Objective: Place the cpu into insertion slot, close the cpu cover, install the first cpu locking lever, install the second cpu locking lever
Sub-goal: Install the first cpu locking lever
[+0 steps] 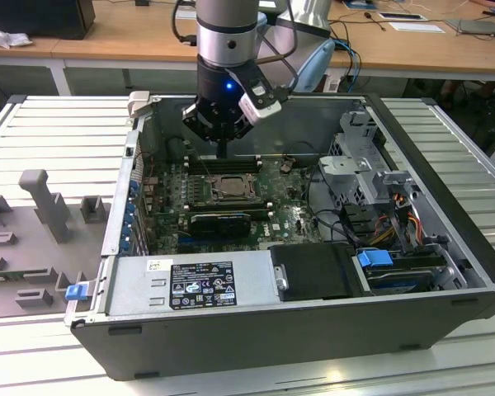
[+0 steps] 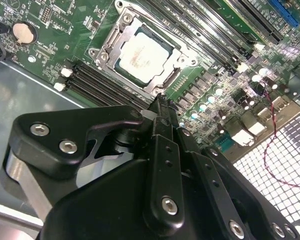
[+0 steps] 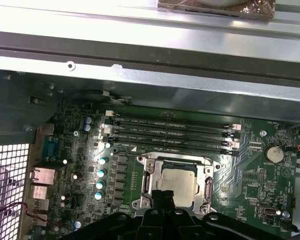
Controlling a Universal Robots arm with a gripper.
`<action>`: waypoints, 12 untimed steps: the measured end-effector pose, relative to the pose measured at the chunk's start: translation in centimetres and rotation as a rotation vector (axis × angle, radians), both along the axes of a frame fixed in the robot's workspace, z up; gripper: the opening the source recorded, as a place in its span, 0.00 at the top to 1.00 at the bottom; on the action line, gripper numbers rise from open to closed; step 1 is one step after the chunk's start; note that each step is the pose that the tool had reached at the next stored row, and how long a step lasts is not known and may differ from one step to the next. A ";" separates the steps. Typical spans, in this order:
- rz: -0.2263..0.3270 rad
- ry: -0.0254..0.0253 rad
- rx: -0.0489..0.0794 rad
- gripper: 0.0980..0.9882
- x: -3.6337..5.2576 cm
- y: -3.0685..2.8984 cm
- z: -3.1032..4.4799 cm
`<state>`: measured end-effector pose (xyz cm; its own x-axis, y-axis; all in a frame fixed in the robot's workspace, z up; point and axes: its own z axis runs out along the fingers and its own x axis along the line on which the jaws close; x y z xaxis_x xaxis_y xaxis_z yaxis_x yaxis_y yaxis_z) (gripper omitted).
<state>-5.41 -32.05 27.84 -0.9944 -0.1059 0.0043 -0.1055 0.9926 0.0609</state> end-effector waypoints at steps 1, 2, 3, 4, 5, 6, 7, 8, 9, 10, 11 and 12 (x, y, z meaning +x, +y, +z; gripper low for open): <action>0.002 -0.0001 0.000 0.99 -0.06 0.00 0.00; 0.002 -0.0001 0.000 0.99 -0.18 0.00 0.00; 0.003 -0.0002 0.000 0.99 -0.28 0.00 0.00; 0.002 -0.0003 0.000 0.99 -0.36 0.00 0.00; 0.002 -0.0003 0.000 0.99 -0.47 0.00 0.00; 0.002 -0.0004 0.000 0.99 -0.57 0.00 0.00; 0.002 -0.0003 0.000 0.99 -0.62 0.00 0.00; 0.002 -0.0003 0.000 0.99 -0.69 0.00 0.00; 0.002 -0.0004 0.000 0.99 -0.76 0.00 0.00; 0.002 -0.0003 0.000 0.99 -0.84 0.00 0.00; 0.002 -0.0003 0.000 0.99 -0.91 0.00 0.00; 0.002 -0.0003 0.000 0.99 -0.98 0.00 0.00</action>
